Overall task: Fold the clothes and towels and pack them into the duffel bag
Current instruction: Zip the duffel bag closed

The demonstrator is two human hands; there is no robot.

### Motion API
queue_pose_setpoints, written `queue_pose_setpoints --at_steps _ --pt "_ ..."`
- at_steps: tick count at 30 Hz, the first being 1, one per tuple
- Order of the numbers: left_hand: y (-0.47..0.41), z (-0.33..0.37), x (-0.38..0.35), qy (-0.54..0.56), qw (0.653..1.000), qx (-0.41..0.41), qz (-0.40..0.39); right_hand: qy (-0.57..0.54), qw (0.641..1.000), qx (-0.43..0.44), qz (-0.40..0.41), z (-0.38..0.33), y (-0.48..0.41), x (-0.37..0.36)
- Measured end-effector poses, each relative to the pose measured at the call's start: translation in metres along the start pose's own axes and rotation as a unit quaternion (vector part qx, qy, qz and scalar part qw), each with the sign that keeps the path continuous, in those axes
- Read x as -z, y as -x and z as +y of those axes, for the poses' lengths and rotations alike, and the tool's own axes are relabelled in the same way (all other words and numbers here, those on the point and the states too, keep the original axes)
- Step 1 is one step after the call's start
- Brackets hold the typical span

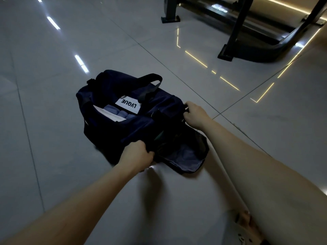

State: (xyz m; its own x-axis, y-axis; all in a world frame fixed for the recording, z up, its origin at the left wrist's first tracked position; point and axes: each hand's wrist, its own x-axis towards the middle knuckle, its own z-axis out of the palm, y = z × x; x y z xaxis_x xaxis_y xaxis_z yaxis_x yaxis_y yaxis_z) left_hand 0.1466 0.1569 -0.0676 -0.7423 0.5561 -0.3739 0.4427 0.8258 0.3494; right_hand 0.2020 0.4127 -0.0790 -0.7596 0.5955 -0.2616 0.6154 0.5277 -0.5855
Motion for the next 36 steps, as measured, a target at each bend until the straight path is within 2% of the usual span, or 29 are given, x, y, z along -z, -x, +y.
queue_pose_setpoints --at_steps 2,4,6,9,11,12,15,20,24,26,28,31,34,36 --pt "0.004 -0.01 -0.005 0.074 0.996 0.048 0.001 -0.017 1.0 -0.001 -0.003 0.003 0.004 0.0" --pt "0.005 -0.015 -0.007 0.13 0.988 0.062 0.061 -0.021 1.0 0.018 0.002 0.005 0.009 0.001" --pt "0.004 -0.015 -0.006 0.138 0.982 0.051 0.12 -0.028 0.998 0.058 0.017 0.005 0.013 0.002" --pt "0.001 -0.011 -0.005 0.121 0.981 0.031 0.148 -0.164 0.984 0.075 -0.012 -0.005 0.02 0.005" --pt "-0.001 -0.008 -0.006 0.117 0.983 0.031 0.138 -0.249 0.966 0.041 -0.051 -0.014 0.022 0.007" --pt "-0.002 -0.007 -0.005 0.129 0.983 0.035 0.125 -0.251 0.966 0.025 -0.059 -0.018 0.022 0.007" --pt "-0.008 -0.008 -0.005 0.153 0.983 0.035 0.097 -0.182 0.982 -0.001 -0.053 -0.019 0.019 0.004" --pt "-0.014 -0.005 -0.001 0.067 0.992 -0.01 0.107 -0.062 0.998 0.001 0.002 -0.022 0.024 -0.004" --pt "-0.019 -0.014 0.021 0.018 0.997 -0.057 0.038 0.109 0.993 0.032 -0.001 -0.026 0.028 0.004" --pt "-0.021 -0.024 0.038 -0.011 0.996 -0.085 0.005 0.148 0.987 0.058 -0.016 -0.032 0.034 0.007" --pt "-0.022 -0.039 0.057 -0.022 0.996 -0.089 -0.018 0.152 0.983 0.076 -0.062 -0.041 0.044 0.007" --pt "-0.017 -0.067 0.077 -0.025 0.996 -0.084 -0.033 0.072 0.974 0.047 -0.212 -0.058 0.068 -0.003" --pt "0.0 -0.094 0.081 -0.005 0.996 -0.089 -0.025 -0.035 0.937 -0.03 -0.346 -0.074 0.098 -0.013" --pt "0.014 -0.102 0.081 -0.001 0.997 -0.076 -0.007 -0.06 0.909 -0.05 -0.409 -0.08 0.112 -0.02"
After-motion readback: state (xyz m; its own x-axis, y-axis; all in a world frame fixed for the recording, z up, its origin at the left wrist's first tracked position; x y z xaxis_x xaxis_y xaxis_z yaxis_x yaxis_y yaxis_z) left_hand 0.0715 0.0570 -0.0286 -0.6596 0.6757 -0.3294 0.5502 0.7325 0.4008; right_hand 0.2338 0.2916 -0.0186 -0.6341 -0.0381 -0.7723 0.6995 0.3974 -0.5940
